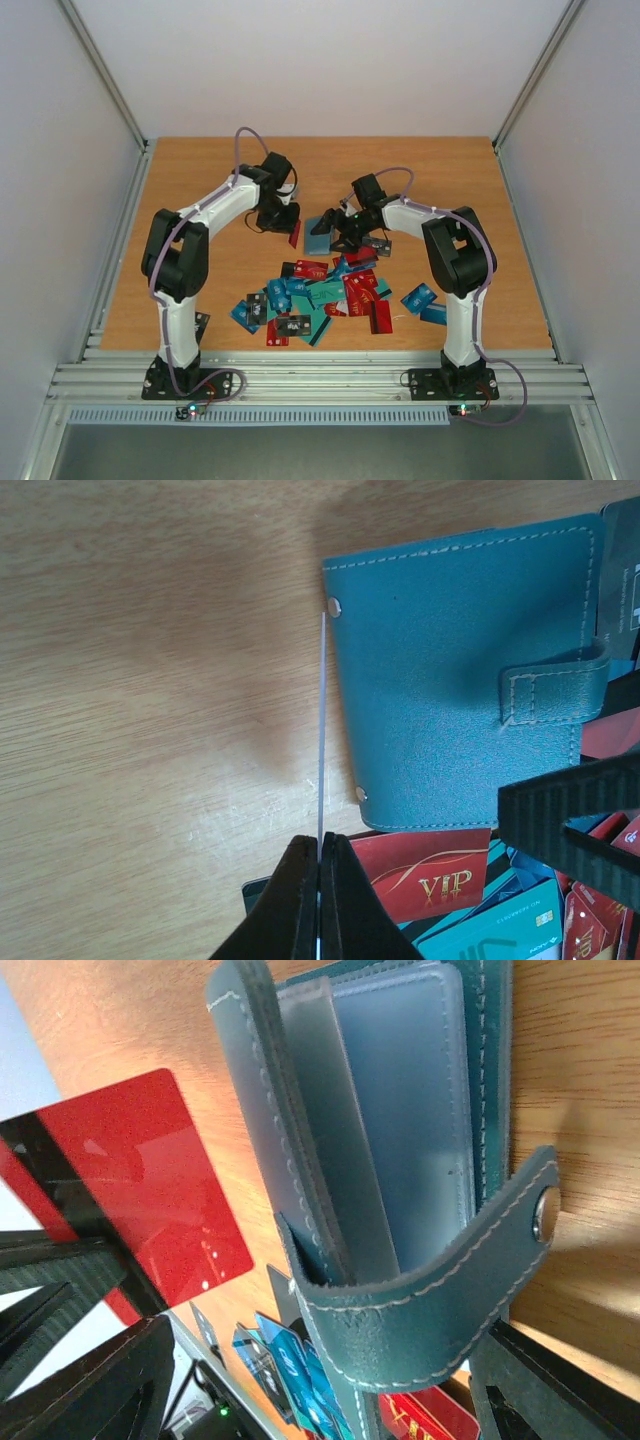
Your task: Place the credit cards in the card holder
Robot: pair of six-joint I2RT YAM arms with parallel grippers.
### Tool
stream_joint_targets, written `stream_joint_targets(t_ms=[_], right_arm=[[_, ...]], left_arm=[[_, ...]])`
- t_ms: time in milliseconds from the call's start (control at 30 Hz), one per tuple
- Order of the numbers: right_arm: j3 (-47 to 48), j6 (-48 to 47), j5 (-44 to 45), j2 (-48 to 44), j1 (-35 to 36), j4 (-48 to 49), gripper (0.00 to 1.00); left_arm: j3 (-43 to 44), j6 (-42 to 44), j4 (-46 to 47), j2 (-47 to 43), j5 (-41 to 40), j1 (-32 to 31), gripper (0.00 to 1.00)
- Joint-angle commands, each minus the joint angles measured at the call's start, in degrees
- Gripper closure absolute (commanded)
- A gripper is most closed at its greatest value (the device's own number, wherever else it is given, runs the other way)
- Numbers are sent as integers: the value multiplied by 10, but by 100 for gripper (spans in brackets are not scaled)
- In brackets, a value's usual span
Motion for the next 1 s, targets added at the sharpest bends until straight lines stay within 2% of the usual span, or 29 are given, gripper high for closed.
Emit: stream_joint_targets(t_ms=[0, 133, 367, 967], right_arm=[[19, 0, -14, 7, 5, 14, 20], [25, -8, -14, 7, 6, 6, 20], [45, -30, 6, -11, 6, -64, 20], [59, -6, -26, 52, 11, -10, 20]], left_arm=[[13, 7, 6, 16, 24, 2, 100], [9, 2, 10, 22, 31, 2, 100], [4, 0, 14, 25, 31, 2, 100], [-3, -6, 27, 40, 57, 2, 100]])
